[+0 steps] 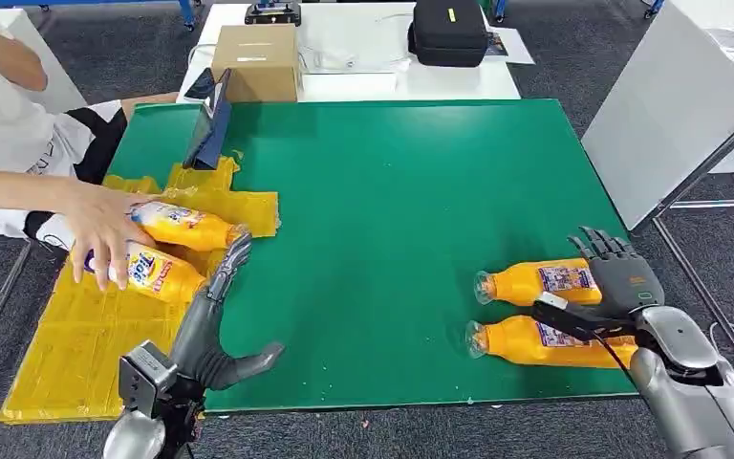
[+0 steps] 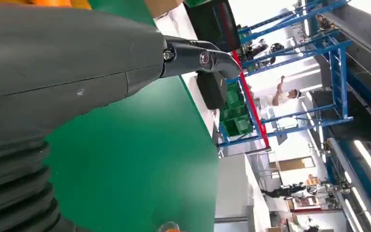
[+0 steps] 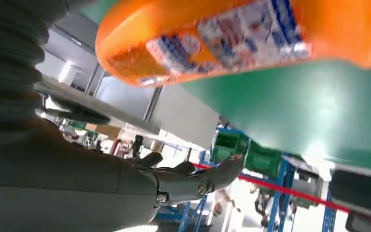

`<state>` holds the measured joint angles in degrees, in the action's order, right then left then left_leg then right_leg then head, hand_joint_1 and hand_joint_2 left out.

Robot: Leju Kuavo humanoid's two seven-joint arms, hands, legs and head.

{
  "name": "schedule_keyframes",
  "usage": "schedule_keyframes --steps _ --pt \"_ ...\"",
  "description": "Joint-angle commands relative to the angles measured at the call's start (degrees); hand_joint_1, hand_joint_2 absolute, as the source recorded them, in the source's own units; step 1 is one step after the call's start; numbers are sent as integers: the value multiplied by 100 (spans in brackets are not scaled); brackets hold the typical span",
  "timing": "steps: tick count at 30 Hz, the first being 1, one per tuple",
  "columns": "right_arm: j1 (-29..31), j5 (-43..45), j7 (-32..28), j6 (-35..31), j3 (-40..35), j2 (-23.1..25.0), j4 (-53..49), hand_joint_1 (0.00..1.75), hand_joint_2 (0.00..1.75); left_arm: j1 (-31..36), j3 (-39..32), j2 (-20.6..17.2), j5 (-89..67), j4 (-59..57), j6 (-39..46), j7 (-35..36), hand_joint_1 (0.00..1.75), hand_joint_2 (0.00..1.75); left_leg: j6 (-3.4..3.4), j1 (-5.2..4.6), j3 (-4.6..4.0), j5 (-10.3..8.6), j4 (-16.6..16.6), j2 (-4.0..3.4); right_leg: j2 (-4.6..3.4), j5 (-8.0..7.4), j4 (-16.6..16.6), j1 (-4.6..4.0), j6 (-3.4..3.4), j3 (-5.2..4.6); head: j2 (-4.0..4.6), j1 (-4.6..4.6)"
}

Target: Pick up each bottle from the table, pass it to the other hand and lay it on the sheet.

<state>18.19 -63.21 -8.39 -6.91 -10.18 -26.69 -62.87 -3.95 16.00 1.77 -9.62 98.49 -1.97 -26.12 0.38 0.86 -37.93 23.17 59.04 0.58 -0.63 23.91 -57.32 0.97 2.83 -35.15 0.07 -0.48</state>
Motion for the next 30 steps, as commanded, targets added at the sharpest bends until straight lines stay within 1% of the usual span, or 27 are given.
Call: schedule_keyframes --steps 1,2,4,5,8,9,11,12,13,14,15,16,17,18,19,23,24,26,27,30 --pt "584 -3 89 56 -383 285 1614 0 175 212 90 -42 67 -434 -8 -3 0 175 3 2 52 12 -15 -15 -5 5 21 -6 -12 52 0 0" --pt "666 -48 126 -8 -398 329 1864 0 175 234 94 -36 88 -465 -10 5 0 175 2 3 33 6 -10 -8 0 2 16 -6 -8 34 0 2" --pt "794 -124 161 -57 -459 380 2226 0 175 269 113 -31 109 -510 -15 12 0 175 4 1 62 11 -20 -12 1 7 26 -6 -15 63 0 0" --pt "865 -224 244 -134 -515 406 2405 0 175 283 121 -28 119 -527 -15 18 0 175 2 2 33 7 -10 -10 -3 2 14 -4 -9 34 0 2" --pt "911 -300 307 -164 -562 448 2510 0 175 299 128 -23 123 -540 -15 22 0 175 2 1 38 8 -11 -12 -3 3 15 -5 -11 38 0 2" --pt "911 -300 307 -164 -562 448 2510 0 175 299 128 -23 123 -540 -15 22 0 175 1 2 27 5 -9 -10 -2 1 12 -4 -9 27 0 0" --pt "911 -300 307 -164 -562 448 2510 0 175 299 128 -23 123 -540 -15 22 0 175 3 2 56 13 -15 -14 -2 8 19 -7 -14 55 0 2" --pt "962 -363 362 -199 -582 481 2607 0 175 303 134 -24 133 -541 -16 30 0 175 3 3 42 8 -12 -11 -1 4 16 -6 -11 41 0 2" --pt "963 -370 384 -214 -577 503 2623 0 175 309 136 -20 135 -545 -16 33 0 175 4 2 55 11 -14 -11 1 7 19 -6 -14 54 0 2" --pt "983 -434 457 -263 -586 561 2709 0 175 318 149 -14 138 -557 -18 37 0 175 2 3 42 7 -10 -10 0 3 14 -6 -10 40 0 2" --pt "1012 -472 471 -289 -595 619 2824 0 175 328 159 -8 148 -567 -20 46 0 175 3 3 49 8 -13 -10 2 4 18 -7 -11 48 0 2" --pt "1004 -476 474 -294 -598 637 2843 23 175 328 163 -5 148 -569 -20 47 0 175 2 4 37 5 -9 -10 0 1 14 -7 -8 36 0 2" --pt "990 -522 524 -384 -607 674 2896 58 175 329 166 3 161 -584 -18 59 0 175 3 5 51 7 -12 -12 0 2 19 -8 -11 50 0 2" --pt "978 -542 543 -423 -613 695 2921 120 175 322 165 6 168 -590 -17 65 0 175 4 5 62 8 -16 -13 1 2 24 -9 -13 62 0 2" --pt "975 -556 565 -471 -608 719 2968 140 175 321 162 10 180 -599 -16 76 0 175 3 4 53 5 -11 -8 3 2 17 -7 -10 52 0 2" --pt "998 -699 597 -676 -625 773 3145 155 175 300 157 15 218 -643 -10 104 0 175 4 3 68 5 -17 -5 7 4 21 -7 -14 69 0 0" --pt "987 -721 597 -717 -631 773 3136 162 175 293 151 17 226 -652 -7 107 0 175 5 4 48 1 -9 -2 6 2 14 -6 -9 51 0 4" --pt "972 -801 627 -798 -661 768 3112 171 175 291 142 15 238 -658 -5 110 0 175 6 5 77 6 -20 -5 9 7 27 -10 -16 79 0 2" --pt "972 -801 627 -798 -661 768 3112 171 175 291 142 15 238 -658 -5 110 0 175 6 3 65 4 -12 -5 6 5 17 -7 -11 66 0 2" --pt "972 -801 627 -798 -661 768 3112 171 175 291 142 15 238 -658 -5 110 0 175 6 4 77 4 -18 -2 12 6 23 -9 -14 79 0 2"
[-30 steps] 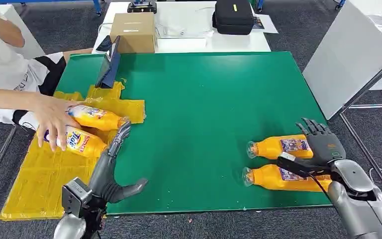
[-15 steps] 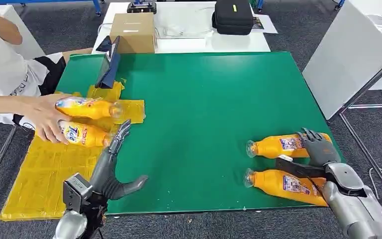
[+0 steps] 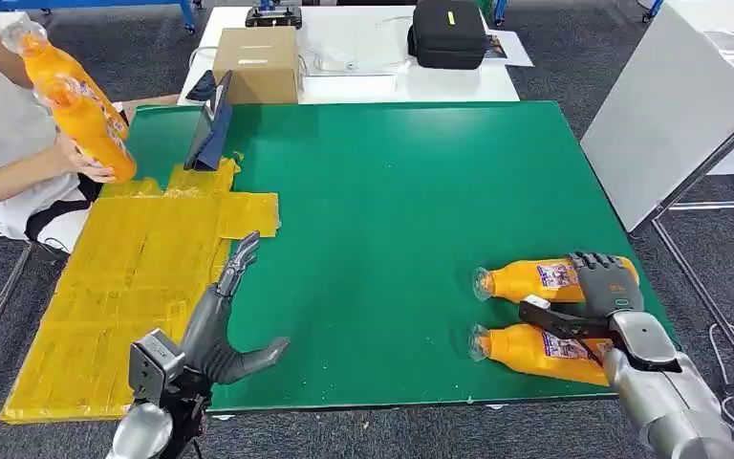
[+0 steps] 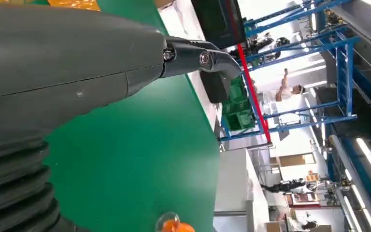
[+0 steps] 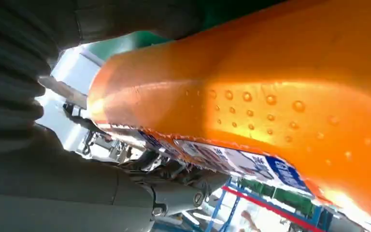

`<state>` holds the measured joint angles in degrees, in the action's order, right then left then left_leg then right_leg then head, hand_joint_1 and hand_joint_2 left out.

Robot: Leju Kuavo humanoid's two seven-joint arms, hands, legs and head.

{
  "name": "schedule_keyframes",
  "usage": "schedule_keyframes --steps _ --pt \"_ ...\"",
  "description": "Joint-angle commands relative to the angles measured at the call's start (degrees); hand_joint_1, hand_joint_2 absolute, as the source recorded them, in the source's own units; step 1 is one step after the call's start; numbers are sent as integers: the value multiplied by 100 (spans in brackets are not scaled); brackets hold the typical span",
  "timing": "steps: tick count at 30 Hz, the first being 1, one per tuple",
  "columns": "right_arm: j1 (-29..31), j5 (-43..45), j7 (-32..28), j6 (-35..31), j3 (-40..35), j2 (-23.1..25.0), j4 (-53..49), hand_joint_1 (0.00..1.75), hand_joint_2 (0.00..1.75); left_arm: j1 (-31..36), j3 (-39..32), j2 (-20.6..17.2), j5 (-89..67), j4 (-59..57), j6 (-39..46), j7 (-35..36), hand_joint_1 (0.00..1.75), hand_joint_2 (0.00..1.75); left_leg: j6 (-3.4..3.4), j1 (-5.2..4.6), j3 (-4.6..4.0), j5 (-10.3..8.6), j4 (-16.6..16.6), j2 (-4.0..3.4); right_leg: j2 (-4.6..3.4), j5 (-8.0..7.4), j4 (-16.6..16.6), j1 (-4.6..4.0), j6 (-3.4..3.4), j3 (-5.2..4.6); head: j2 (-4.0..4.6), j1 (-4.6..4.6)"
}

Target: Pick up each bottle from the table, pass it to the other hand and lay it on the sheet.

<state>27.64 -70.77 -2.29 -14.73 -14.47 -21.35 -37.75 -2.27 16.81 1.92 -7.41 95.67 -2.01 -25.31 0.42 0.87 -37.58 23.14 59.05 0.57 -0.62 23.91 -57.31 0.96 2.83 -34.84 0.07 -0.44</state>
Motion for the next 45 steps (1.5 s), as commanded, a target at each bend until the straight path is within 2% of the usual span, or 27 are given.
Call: schedule_keyframes --steps 1,3,5,8,13,14,15,16,18,20,22,23,25,27,29,30,31,32,34,36,39,40,41,43,45 --pt "27 -45 17 -15 -233 235 600 171 175 122 62 0 17 -376 0 29 0 175 1 4 28 4 -12 0 8 3 17 -7 -10 31 0 0" --pt "32 -80 34 -38 -248 232 590 166 175 120 54 2 22 -370 2 31 0 175 3 4 46 7 -19 0 12 7 24 -9 -15 51 0 -2" --pt "30 -179 106 -175 -280 242 539 175 175 112 38 7 28 -359 5 33 0 175 2 3 34 6 -13 -1 8 5 18 -6 -11 38 0 -2" --pt "22 -809 558 -783 -555 313 302 175 175 89 8 30 31 -315 3 35 0 175 3 3 50 8 -20 -5 8 6 25 -8 -16 53 0 0" --pt "-208 -1539 991 -1840 2 716 -452 175 175 74 59 54 -21 -249 14 78 0 175 1 3 37 10 -13 -22 -12 3 15 -7 -15 34 0 -2" --pt "-362 -1808 1083 -2390 231 873 -917 175 175 87 94 61 -60 -242 38 96 0 175 1 3 43 11 -16 -23 -11 5 17 -8 -18 40 0 -2" --pt "-492 -1923 1110 -2527 342 980 -1342 175 175 101 122 67 -83 -231 57 102 0 175 0 2 24 8 -8 -18 -10 3 7 -5 -12 20 0 -2" --pt "-617 -1923 1123 -2527 394 1076 -1723 175 175 117 147 69 -101 -220 74 105 0 175 -1 1 32 11 -11 -27 -16 5 8 -5 -17 25 0 -2" --pt "-621 -1923 1135 -2520 374 1087 -1766 175 175 123 152 72 -106 -215 79 107 0 175 -1 1 25 12 -7 -25 -15 6 4 -6 -15 17 0 -2" --pt "-922 -1923 1356 -2527 305 1069 -2903 175 175 161 212 49 -124 -189 101 111 0 175 0 1 20 11 -6 -15 -5 9 1 -6 -13 17 0 -4" --pt "-1154 -1923 1202 -2527 567 1369 -3847 175 175 204 262 25 -136 -169 126 119 0 175 1 1 15 11 -3 -9 1 11 -1 -5 -11 12 0 -4" --pt "-1371 -1633 713 -2527 951 1763 -4754 175 175 230 298 -3 -102 -147 147 123 0 175 1 1 18 14 0 -10 2 15 -4 -5 -15 14 0 0" --pt "-1494 -1335 176 -2527 1341 2182 -5330 175 175 237 305 4 -17 -109 168 101 0 175 -2 -1 -6 12 2 -17 -3 12 -11 -2 -14 -8 0 -2" --pt "-1494 -1335 176 -2527 1341 2182 -5330 175 175 237 305 4 -17 -109 168 101 0 175 -2 -1 -5 12 0 -19 -3 12 -12 -2 -15 -9 0 -2" --pt "-1609 -953 -627 -2527 1839 2707 -5821 175 175 235 352 -7 78 -54 152 92 0 175 -3 1 -3 9 -2 -1 16 14 -7 -4 -14 -4 0 -2" --pt "-1610 -280 -1787 -2527 2470 3333 -5747 175 175 250 402 -28 91 -46 168 93 0 175 -4 2 7 13 -3 -4 17 20 -8 -6 -19 4 0 -7" --pt "-1615 202 -2208 -2527 2592 3528 -5508 175 175 255 419 -37 99 -48 182 96 0 175 -1 -2 -8 4 -2 16 32 17 -10 -1 -12 -7 0 -2" --pt "-1685 947 -2235 -2527 2229 3426 -5229 175 175 259 428 -42 106 -46 202 99 0 175 -2 5 9 9 -5 15 33 20 -2 -8 -17 12 0 0" --pt "-1796 2072 -1712 -2428 1148 2872 -5099 175 175 251 428 -48 116 -23 230 94 0 175 0 14 18 9 -14 11 24 19 10 -10 -12 21 0 0" --pt "-1796 2120 -1571 -2527 970 2789 -5083 175 175 247 429 -53 116 -10 231 94 0 175 -1 17 19 12 -12 -14 7 12 10 -12 -15 16 0 -2" --pt "-1796 2120 -1571 -2527 970 2789 -5083 175 175 247 429 -53 116 -10 231 94 0 175 1 12 1 6 -6 4 22 12 2 -6 -11 3 0 2" --pt "-1788 3011 -1609 -2128 699 2676 -5084 175 175 254 432 -60 119 -5 237 91 0 175 3 13 14 11 -7 1 21 15 6 -8 -14 16 0 0" --pt "-1817 4367 -1693 -1034 433 2582 -5140 175 175 294 470 -75 111 -8 251 66 0 175 0 8 4 9 -7 -10 9 11 1 -1 -13 0 0 0" --pt "-1734 4567 -1661 -665 33 2681 -4880 175 175 371 521 -75 100 7 260 61 0 175 -2 9 10 11 -8 -17 6 10 1 -4 -17 4 0 -2" --pt "-1634 4597 -1632 -620 -255 2698 -4649 175 175 419 573 -83 77 19 282 57 0 175 -3 10 0 7 -6 -8 13 8 -1 -5 -15 -3 0 0"
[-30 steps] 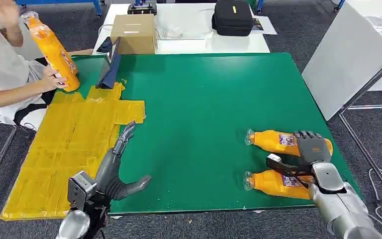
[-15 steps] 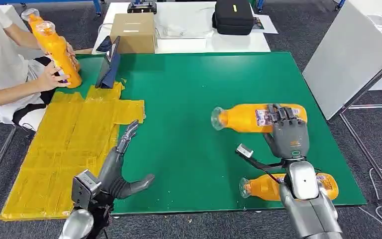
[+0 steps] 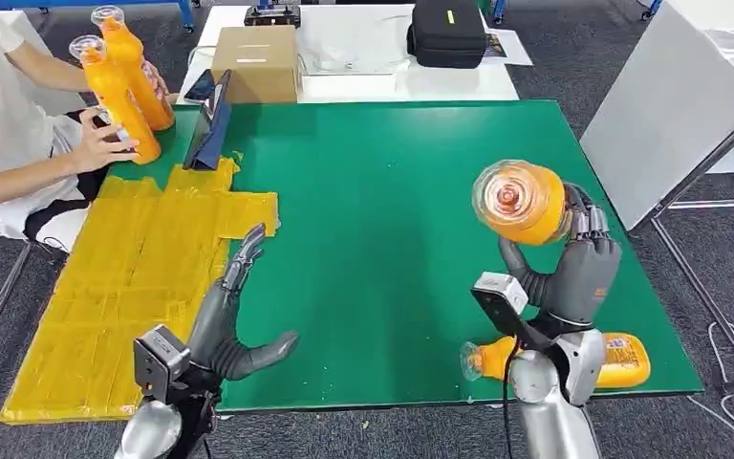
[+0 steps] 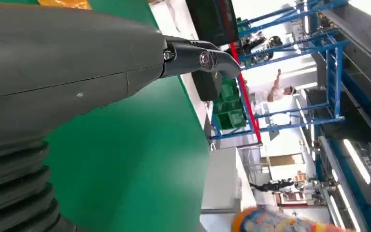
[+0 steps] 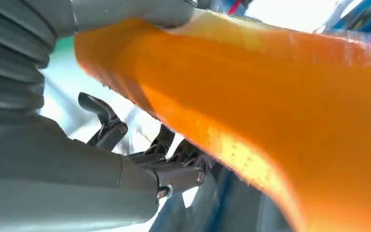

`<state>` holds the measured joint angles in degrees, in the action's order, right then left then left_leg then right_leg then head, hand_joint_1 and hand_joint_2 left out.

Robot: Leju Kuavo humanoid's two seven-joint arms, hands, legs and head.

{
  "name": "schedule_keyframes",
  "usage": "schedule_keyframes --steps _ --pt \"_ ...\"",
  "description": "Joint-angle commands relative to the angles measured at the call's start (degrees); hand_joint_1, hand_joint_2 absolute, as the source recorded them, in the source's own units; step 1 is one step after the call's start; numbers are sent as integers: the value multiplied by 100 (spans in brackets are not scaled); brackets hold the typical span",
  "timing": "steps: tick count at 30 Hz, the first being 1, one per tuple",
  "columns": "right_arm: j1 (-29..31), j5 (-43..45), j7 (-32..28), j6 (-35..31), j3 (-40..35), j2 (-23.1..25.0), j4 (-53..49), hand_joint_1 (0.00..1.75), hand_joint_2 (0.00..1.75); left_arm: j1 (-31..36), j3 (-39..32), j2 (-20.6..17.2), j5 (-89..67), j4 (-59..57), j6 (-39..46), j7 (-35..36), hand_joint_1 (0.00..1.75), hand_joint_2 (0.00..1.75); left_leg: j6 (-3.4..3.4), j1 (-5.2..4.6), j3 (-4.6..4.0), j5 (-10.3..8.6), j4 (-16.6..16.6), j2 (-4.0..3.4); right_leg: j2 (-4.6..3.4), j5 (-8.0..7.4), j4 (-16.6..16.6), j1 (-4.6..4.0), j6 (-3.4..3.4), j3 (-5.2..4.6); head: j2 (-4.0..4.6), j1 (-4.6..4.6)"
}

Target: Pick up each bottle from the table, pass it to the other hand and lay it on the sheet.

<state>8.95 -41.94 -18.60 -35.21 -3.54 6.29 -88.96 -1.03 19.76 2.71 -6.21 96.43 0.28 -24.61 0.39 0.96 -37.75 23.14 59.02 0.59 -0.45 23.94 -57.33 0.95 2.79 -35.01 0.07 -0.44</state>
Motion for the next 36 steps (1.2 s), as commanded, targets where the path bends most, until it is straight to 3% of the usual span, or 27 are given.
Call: schedule_keyframes --steps 1,18,26,36 --pt "309 1664 40 1487 -1548 -72 602 175 175 330 309 -159 -44 -69 51 -12 0 175 0 3 25 9 -4 -19 -11 4 4 -8 -13 20 0 0" --pt "377 1674 66 1926 -2261 -61 708 175 175 425 402 -117 -41 -231 58 -12 0 175 0 7 13 4 -5 -8 -3 5 5 -14 -10 14 0 0" --pt "305 963 139 1871 -2998 -174 503 175 175 427 319 -34 27 -369 97 -27 0 175 2 5 20 7 -7 -4 2 9 6 -15 -9 20 0 -2" --pt "322 832 140 1923 -3520 -108 767 175 175 468 284 -14 60 -452 112 -31 0 175 0 7 18 4 -8 -3 2 7 7 -15 -10 17 0 0"
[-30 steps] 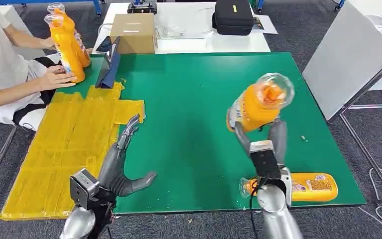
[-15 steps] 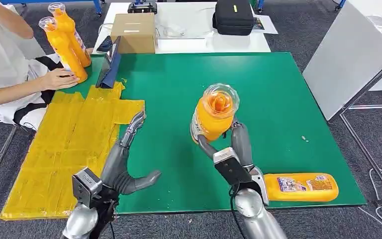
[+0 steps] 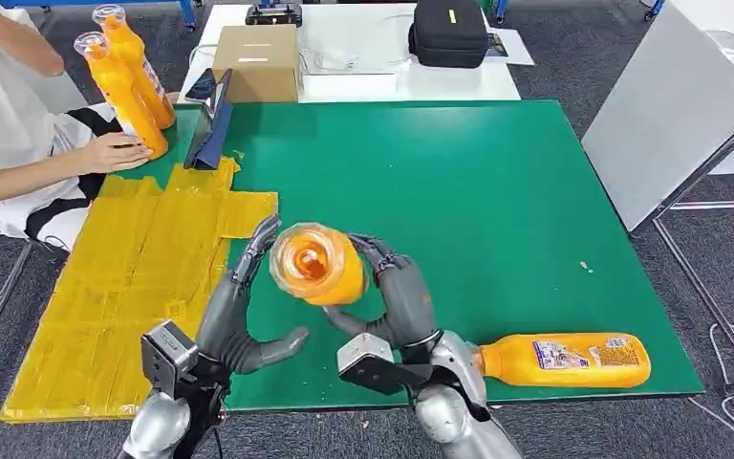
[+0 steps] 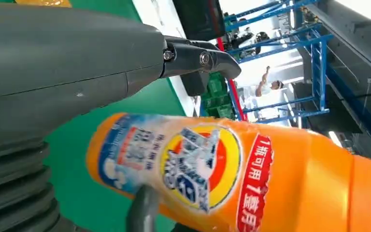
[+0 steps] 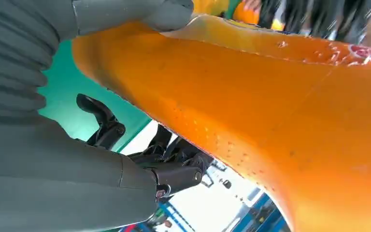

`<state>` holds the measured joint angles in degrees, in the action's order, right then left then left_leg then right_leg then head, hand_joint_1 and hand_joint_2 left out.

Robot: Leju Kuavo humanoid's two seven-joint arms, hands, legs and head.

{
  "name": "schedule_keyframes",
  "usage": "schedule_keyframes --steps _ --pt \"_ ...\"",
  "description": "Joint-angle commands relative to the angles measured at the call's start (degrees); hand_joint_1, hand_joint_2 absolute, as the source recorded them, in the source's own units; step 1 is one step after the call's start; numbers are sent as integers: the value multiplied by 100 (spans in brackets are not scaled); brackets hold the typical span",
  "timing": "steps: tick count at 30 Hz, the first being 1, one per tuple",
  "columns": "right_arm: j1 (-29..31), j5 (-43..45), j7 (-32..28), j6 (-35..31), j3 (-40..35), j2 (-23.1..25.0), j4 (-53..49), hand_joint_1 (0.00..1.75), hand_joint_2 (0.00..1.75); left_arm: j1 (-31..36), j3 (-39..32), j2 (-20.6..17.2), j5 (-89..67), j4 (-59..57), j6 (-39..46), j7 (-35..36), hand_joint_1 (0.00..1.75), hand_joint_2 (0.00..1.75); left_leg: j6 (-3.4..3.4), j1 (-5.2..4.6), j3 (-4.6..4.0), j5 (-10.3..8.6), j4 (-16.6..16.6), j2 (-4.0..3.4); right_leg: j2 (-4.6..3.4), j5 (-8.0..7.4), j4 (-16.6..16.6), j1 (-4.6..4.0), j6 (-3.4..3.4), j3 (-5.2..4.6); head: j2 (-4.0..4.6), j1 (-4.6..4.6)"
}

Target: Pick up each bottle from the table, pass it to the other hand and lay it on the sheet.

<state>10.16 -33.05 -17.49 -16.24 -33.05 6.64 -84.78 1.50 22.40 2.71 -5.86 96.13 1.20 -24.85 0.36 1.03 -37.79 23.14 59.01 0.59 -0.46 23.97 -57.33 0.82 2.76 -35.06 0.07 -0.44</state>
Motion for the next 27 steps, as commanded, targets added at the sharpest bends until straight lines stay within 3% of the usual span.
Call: schedule_keyframes --steps 1,20,27 --pt "200 -58 28 25 -570 -143 350 175 175 215 20 -14 25 -422 20 -7 0 175 4 -1 40 9 -11 -4 5 8 13 -3 -11 41 0 0" --pt "213 -58 28 26 -572 -148 348 175 175 221 16 -12 31 -423 20 -6 0 175 4 -1 23 5 -7 -2 4 5 8 -2 -7 24 0 0" --pt "344 -158 79 108 -901 -91 748 175 175 283 -31 16 162 -387 37 -25 0 175 4 -1 37 9 -10 -6 2 7 11 -3 -10 38 0 0"
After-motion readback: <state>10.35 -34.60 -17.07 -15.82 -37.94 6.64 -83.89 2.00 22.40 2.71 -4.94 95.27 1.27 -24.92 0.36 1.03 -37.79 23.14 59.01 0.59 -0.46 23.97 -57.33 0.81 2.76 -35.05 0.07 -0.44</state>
